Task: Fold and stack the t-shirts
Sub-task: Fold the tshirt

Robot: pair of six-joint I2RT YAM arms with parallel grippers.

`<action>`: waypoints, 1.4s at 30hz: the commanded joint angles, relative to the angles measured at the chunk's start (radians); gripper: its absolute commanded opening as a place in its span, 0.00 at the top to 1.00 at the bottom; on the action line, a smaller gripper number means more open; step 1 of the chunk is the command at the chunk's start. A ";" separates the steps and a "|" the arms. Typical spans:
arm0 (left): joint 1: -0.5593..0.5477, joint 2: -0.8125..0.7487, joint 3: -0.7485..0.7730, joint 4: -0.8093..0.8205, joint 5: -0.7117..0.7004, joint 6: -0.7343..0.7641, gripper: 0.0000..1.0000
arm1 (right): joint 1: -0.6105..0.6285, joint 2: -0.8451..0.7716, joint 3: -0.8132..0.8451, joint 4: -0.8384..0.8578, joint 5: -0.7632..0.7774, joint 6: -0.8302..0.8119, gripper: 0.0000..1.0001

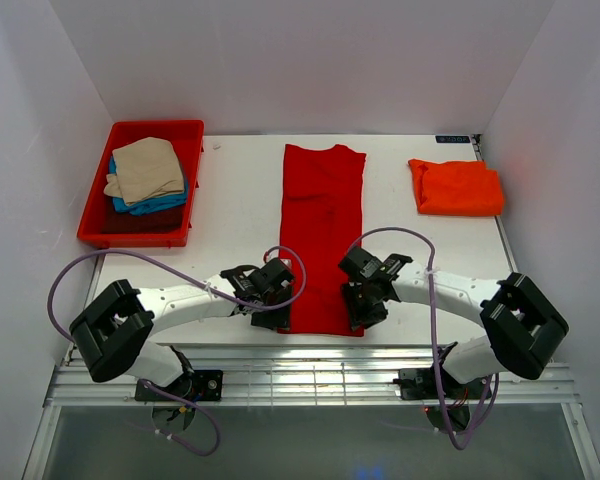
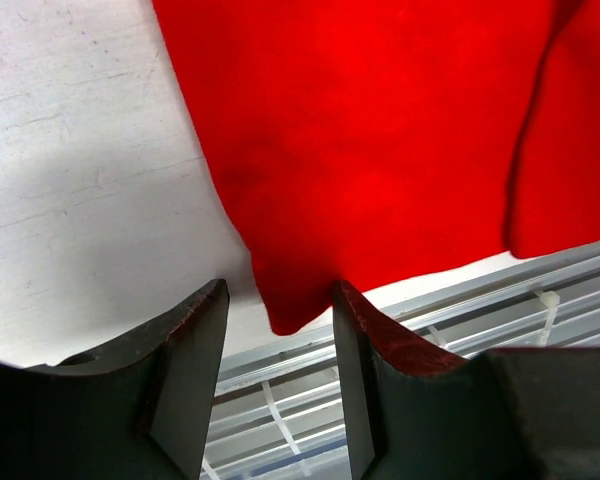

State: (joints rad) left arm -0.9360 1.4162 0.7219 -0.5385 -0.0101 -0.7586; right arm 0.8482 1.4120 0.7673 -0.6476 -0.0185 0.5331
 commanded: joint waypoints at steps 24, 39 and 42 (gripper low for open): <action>0.003 0.037 -0.050 -0.090 0.009 -0.053 0.93 | 0.051 -0.010 -0.115 0.036 0.014 0.087 0.92; -0.066 -0.131 0.118 -0.221 0.056 -0.058 0.99 | 0.175 -0.209 -0.022 -0.144 0.103 0.197 0.92; -0.066 -0.116 0.219 -0.225 0.025 -0.054 0.99 | 0.175 -0.187 0.082 -0.165 0.172 0.186 0.92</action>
State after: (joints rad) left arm -1.0000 1.3319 0.8299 -0.7448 0.0631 -0.8192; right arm 1.0187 1.2274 0.7387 -0.7696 0.0475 0.7010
